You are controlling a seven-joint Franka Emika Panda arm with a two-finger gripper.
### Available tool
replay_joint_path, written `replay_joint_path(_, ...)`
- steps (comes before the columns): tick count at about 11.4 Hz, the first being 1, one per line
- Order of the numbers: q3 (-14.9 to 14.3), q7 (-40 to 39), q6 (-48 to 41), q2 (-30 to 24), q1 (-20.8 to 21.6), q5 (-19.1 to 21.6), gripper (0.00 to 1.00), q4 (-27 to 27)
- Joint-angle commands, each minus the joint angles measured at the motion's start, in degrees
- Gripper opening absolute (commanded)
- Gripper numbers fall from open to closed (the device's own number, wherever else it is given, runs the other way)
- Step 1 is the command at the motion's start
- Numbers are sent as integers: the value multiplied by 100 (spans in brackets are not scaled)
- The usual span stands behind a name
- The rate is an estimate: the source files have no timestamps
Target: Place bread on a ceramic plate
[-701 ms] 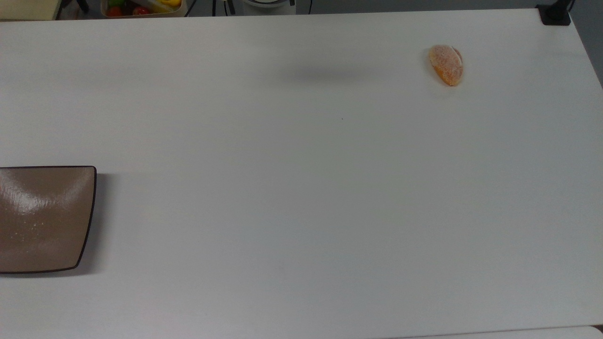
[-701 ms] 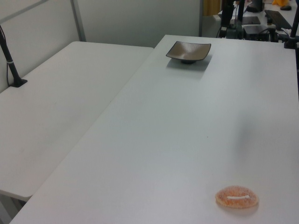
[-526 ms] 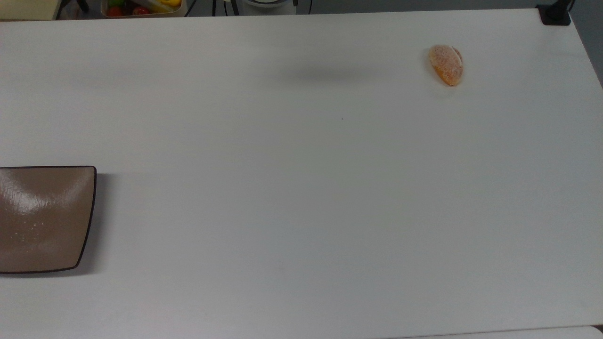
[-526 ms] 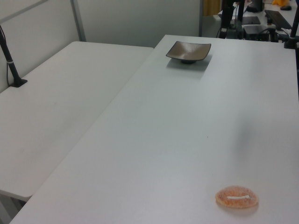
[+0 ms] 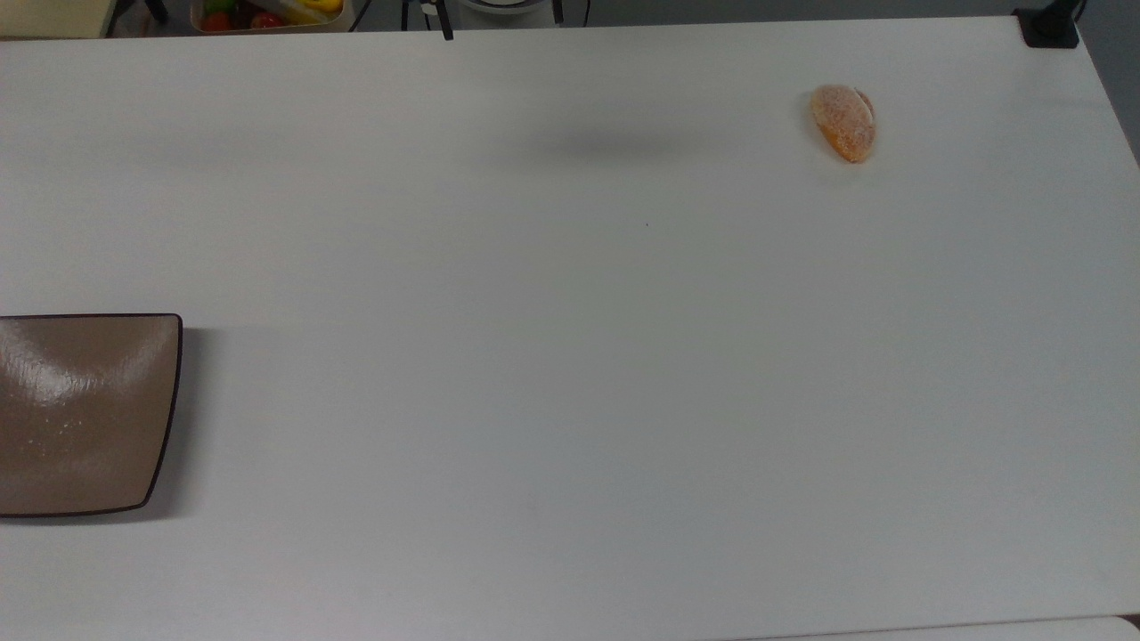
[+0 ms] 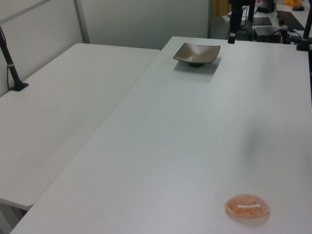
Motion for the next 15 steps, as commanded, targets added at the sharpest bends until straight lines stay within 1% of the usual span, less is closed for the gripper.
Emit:
replay_joint_path(1,45,109,-492,-5,-116,45,100,221)
replay_joint_path(2,28,118,-912,12,-125,36,100,422)
replay_joint_path(3,27,118,-1159,-75,-134,27,100,433)
replay_joint_path(4,-7,162,-1188,-171,-134,27,100,407)
replay_joint_path(6,-16,389,-1127,-198,-108,36,100,363)
replay_joint_path(7,-16,399,-1075,-320,-73,27,100,223)
replay_joint_path(8,-16,434,-822,-365,-20,27,100,83)
replay_joint_path(10,-16,426,-723,-348,76,18,100,37)
replay_joint_path(12,-25,434,-731,-339,392,18,100,-76)
replay_joint_path(15,-25,469,-740,-278,1129,27,100,-77)
